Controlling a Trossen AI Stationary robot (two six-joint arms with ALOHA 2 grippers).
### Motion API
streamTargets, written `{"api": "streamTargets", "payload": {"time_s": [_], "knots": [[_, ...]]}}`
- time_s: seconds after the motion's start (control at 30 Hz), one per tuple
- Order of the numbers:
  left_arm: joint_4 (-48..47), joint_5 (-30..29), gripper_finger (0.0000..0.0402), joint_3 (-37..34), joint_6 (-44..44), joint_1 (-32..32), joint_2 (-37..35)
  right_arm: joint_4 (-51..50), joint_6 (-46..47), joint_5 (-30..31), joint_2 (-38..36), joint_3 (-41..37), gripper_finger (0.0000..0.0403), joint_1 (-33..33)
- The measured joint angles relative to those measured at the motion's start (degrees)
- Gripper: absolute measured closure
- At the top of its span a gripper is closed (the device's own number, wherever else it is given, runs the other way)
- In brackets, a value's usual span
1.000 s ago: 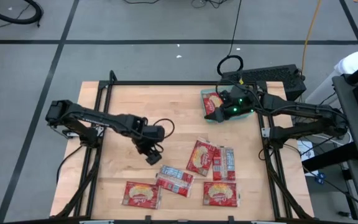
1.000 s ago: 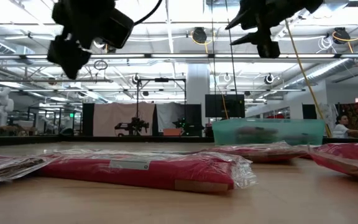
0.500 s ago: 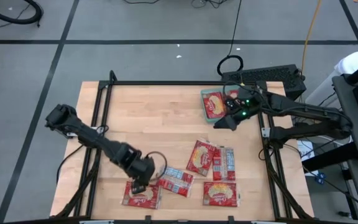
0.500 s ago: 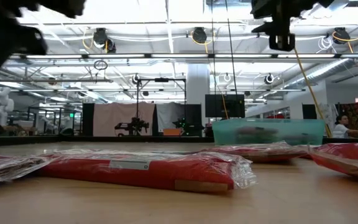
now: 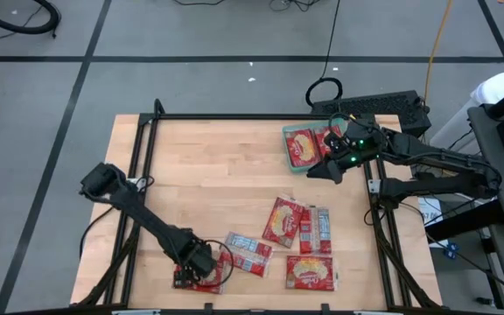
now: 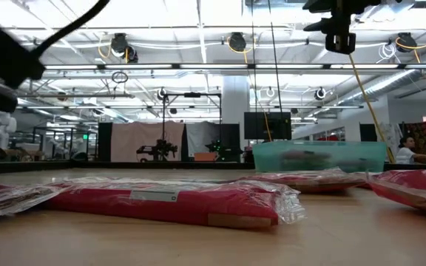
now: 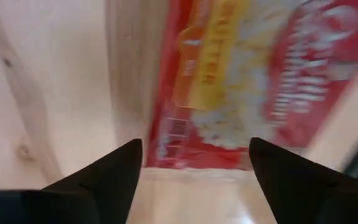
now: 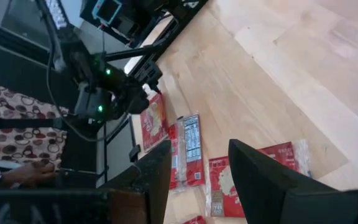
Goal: Sort popcorn bags into baskets
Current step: Put the red popcorn bag into the light blue bin
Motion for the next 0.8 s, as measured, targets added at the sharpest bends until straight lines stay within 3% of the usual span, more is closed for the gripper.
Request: {"api": "streamTargets", "payload": {"time_s": [0.33,0.47,0.6,0.8], "knots": [[-1.3,-4.1,0.0188,0.2,11.2,1.0,4.5,-0.3,0.9,1.7,0.1,0.0,0.0252,0.0],[-2.4,-4.3,0.0273,0.0,20.8,3.1,4.3,-0.3,1.5,4.2,0.7,0.0,0.0252,0.0],[-4.3,-8.7,0.0379,-0.1,25.3,6.5,2.6,0.5,3.1,5.8,1.7,0.0,0.0252,0.0],[-7.3,-14.9,0.0398,-0.2,28.9,12.8,-4.0,3.7,6.8,6.1,4.5,0.0,0.0252,0.0]]}}
